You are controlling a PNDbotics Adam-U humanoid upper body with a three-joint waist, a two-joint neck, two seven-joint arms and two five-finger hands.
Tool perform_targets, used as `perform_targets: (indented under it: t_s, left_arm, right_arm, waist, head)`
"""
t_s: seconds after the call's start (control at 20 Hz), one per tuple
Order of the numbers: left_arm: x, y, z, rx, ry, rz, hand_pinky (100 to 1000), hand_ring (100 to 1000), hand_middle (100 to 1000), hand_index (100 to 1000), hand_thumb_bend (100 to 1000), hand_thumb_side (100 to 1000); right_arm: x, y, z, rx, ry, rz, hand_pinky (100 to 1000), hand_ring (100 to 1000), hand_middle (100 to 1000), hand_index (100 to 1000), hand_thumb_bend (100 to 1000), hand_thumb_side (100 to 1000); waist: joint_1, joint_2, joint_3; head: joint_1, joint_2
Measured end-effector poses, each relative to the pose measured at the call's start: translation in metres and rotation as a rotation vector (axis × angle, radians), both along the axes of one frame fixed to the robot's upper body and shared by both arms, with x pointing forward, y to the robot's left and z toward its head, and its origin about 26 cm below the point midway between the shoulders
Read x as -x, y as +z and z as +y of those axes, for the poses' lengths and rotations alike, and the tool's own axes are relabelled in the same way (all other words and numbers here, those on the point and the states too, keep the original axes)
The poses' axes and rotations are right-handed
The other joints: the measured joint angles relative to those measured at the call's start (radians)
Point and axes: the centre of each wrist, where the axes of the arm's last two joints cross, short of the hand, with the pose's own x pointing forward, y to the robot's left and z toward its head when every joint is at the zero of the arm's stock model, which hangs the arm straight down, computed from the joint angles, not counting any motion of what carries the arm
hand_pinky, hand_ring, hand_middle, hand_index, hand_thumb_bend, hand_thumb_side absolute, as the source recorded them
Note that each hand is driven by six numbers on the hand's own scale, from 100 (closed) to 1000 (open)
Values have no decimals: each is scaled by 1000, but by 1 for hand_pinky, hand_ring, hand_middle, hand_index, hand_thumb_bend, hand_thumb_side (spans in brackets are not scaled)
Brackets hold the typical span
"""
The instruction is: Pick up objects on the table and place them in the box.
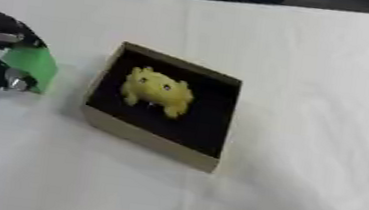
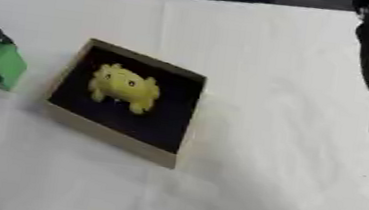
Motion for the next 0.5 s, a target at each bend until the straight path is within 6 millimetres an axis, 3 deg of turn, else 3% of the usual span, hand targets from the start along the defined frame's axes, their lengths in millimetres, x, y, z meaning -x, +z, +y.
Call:
perform_targets:
  t_s: [0.15, 0.5]
  left_arm:
    - [1, 1, -1, 1, 4, -24, 543, 694, 622, 789, 100, 484]
    - [5, 9, -9, -18, -23, -112, 499, 643, 604, 771, 100, 491]
  right_arm:
    - [0, 0, 0, -2, 0, 2, 989, 857, 613, 934, 100, 957]
    - [0, -3, 0, -12, -3, 14, 989, 857, 611, 934, 100, 953]
  waist:
    - [0, -1, 0]
    - [3, -11, 5]
  head:
    - [0, 0]
    - [-1, 2]
